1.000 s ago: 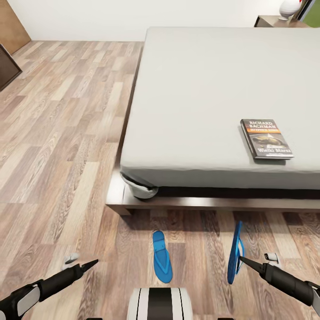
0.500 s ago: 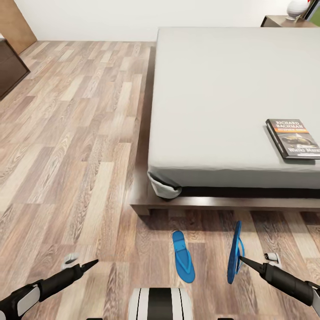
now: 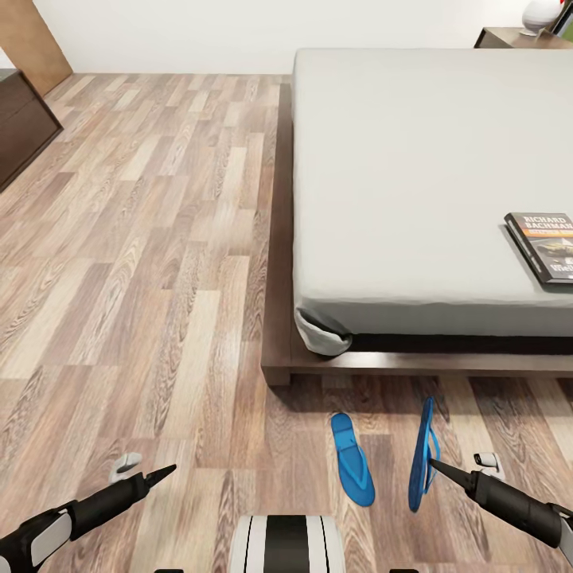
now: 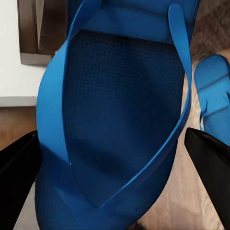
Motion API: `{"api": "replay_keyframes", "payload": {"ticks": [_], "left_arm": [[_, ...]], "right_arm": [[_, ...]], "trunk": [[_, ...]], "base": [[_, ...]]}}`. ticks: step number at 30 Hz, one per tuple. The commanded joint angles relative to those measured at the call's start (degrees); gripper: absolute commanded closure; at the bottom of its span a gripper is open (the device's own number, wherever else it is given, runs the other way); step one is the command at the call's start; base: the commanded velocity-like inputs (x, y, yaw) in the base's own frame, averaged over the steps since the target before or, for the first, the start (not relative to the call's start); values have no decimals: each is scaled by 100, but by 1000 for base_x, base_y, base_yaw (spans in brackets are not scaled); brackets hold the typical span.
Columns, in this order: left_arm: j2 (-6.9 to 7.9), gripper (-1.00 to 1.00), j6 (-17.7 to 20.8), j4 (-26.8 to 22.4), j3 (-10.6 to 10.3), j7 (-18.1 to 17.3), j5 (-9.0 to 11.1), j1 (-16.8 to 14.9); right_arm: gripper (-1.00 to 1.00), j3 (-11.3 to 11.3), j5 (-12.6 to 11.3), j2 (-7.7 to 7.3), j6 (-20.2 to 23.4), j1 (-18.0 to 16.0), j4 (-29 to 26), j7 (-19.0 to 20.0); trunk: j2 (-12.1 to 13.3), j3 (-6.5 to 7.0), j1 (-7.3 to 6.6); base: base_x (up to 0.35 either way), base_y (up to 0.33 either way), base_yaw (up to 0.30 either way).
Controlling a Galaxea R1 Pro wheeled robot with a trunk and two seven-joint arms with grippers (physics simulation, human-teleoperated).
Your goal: In the bedroom, move the book from the bed onto either nightstand, and place the two sandals side by side next to the bed.
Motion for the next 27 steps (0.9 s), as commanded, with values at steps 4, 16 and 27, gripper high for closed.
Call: {"api": "replay_keyframes", "payload": {"ticks": [4, 16, 27], "left_arm": [[4, -100, 59, -3, -28, -13, 61, -3], [4, -100, 59, -3, -29, -14, 61, -3], [4, -100, 59, -3, -32, -14, 61, -3]], "right_arm": [[100, -3, -9, -3, 60, -2, -3, 9], [100, -23, -8, -3, 60, -2, -7, -333], [100, -25, -8, -3, 60, -2, -27, -898]], "trunk": [[-1, -3, -1], [-1, -3, -1], [-1, -3, -1]], "base": [[0, 2, 0], [0, 0, 0], [0, 0, 0]]}}
